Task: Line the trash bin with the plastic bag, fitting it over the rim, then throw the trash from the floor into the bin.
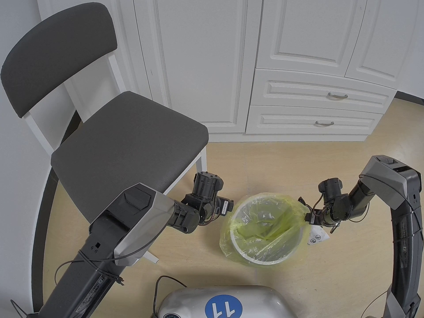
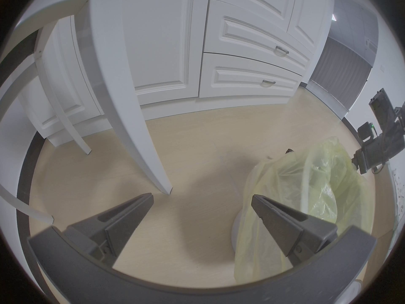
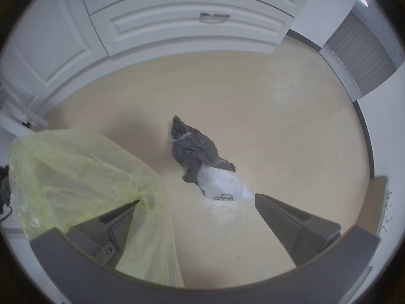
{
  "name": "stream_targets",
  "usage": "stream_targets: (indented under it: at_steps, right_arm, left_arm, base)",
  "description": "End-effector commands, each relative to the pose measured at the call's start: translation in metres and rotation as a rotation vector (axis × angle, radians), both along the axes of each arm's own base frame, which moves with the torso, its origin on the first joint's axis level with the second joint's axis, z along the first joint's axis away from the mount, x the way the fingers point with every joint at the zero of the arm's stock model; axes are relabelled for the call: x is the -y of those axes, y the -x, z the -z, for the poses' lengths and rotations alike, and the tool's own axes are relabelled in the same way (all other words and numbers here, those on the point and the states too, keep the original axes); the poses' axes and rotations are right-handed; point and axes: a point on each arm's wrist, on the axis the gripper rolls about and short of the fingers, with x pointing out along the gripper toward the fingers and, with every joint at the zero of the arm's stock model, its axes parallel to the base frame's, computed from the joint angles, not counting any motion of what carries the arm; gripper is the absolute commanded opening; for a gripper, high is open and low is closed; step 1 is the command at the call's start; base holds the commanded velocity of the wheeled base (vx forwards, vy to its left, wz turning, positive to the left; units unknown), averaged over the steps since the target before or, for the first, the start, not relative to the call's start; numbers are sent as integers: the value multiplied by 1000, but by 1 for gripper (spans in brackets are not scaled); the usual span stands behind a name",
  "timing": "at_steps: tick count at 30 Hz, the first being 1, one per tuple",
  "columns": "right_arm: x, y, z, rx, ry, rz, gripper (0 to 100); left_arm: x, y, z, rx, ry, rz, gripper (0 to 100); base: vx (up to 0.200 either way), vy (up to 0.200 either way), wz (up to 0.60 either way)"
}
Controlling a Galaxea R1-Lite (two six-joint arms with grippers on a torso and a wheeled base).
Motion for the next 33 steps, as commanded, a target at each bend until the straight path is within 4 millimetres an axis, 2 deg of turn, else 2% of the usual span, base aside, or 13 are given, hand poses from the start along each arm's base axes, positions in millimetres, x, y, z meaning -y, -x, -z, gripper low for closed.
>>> stream_targets:
  at_steps: [1, 4, 8, 14, 17, 19, 20, 24, 26, 28, 29, 33]
  right_arm:
    - [2, 1, 4, -53, 17, 3, 100]
    - [3, 2, 3, -60, 21, 2, 100]
    - [3, 7, 3, -77, 36, -19, 100]
    - [1, 17, -14, -43, 32, -38, 100]
    - [7, 25, -32, -1, 61, -73, 100]
    - [9, 26, -33, 1, 63, -75, 100]
    - [16, 38, -51, 38, 79, -114, 100]
    - [23, 57, -80, 99, 85, -173, 100]
    - [24, 65, -90, 115, 82, -196, 100]
    - [24, 65, -90, 115, 82, -196, 100]
    - [24, 79, -109, 144, 81, -230, 100]
    - [20, 94, -125, 171, 97, -273, 100]
  left_arm:
    - [-3, -1, 0, -3, 0, -7, 100]
    - [-3, -1, -3, 3, 6, -9, 100]
    - [-5, 3, -19, 11, 12, -6, 100]
    - [-9, 19, -51, 24, 20, -7, 100]
    - [-14, 35, -76, 60, 39, 2, 100]
    - [-15, 37, -78, 61, 40, 2, 100]
    - [-16, 47, -92, 77, 46, 12, 100]
    - [-16, 59, -113, 94, 57, 23, 100]
    - [-16, 64, -118, 95, 59, 28, 100]
    - [-16, 64, -118, 95, 59, 28, 100]
    - [-17, 79, -123, 83, 54, 44, 100]
    - [-20, 93, -128, 90, 61, 56, 100]
  base:
    - [0, 0, 0]
    - [0, 0, 0]
    - [0, 0, 0]
    - [0, 0, 0]
    - [0, 0, 0]
    - [0, 0, 0]
    - [0, 0, 0]
    - [0, 0, 0]
    - [0, 0, 0]
    - [0, 0, 0]
    - [0, 0, 0]
    - [0, 0, 0]
